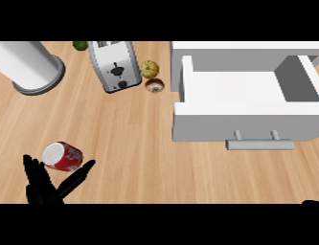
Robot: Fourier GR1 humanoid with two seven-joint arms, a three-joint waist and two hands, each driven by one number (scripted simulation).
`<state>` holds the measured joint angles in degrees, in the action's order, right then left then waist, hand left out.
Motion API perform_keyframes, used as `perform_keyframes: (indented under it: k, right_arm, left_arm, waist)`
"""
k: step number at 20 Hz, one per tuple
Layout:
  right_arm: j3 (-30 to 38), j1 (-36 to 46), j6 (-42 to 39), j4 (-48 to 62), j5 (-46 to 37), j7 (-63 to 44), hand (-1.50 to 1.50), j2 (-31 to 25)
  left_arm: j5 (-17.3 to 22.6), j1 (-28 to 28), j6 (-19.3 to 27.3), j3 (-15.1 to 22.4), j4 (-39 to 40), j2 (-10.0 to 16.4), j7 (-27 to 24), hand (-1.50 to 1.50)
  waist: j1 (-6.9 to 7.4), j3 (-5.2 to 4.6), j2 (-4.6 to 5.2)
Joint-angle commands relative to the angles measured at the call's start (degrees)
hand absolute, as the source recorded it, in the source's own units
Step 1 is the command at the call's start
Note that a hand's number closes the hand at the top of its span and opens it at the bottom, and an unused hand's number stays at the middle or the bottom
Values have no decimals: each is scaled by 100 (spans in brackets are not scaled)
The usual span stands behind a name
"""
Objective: Pick up the can, place it into the drawer and close the drawer
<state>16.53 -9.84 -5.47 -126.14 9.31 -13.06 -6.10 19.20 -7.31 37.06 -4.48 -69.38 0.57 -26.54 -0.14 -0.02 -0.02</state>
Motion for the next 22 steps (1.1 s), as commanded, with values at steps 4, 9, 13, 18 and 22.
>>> perform_keyframes:
  k: [4,9,13,18,22]
  right_arm:
    - [121,-128,-194,-217,37,-122,-150,31]
    - [202,-79,-142,-604,205,-649,-150,-15]
    - [302,24,-325,23,129,-78,-150,4]
    - [-221,525,190,-415,-495,-686,-150,147]
    - [39,239,-70,-208,-257,-317,-150,176]
  left_arm:
    - [294,492,-478,-580,1170,-51,-670,-150]
    - [472,1058,-974,-1025,2112,370,-1001,-150]
    - [450,1483,-1079,-1038,2522,468,-1022,-150]
    - [324,1627,-1501,-785,2725,460,-1079,-150]
    - [510,1962,-2021,-1096,3306,798,-1271,150]
  waist:
    - [-7,1,0]
    - [-20,0,0]
    - [-21,1,4]
    - [-3,-1,6]
    - [-16,0,4]
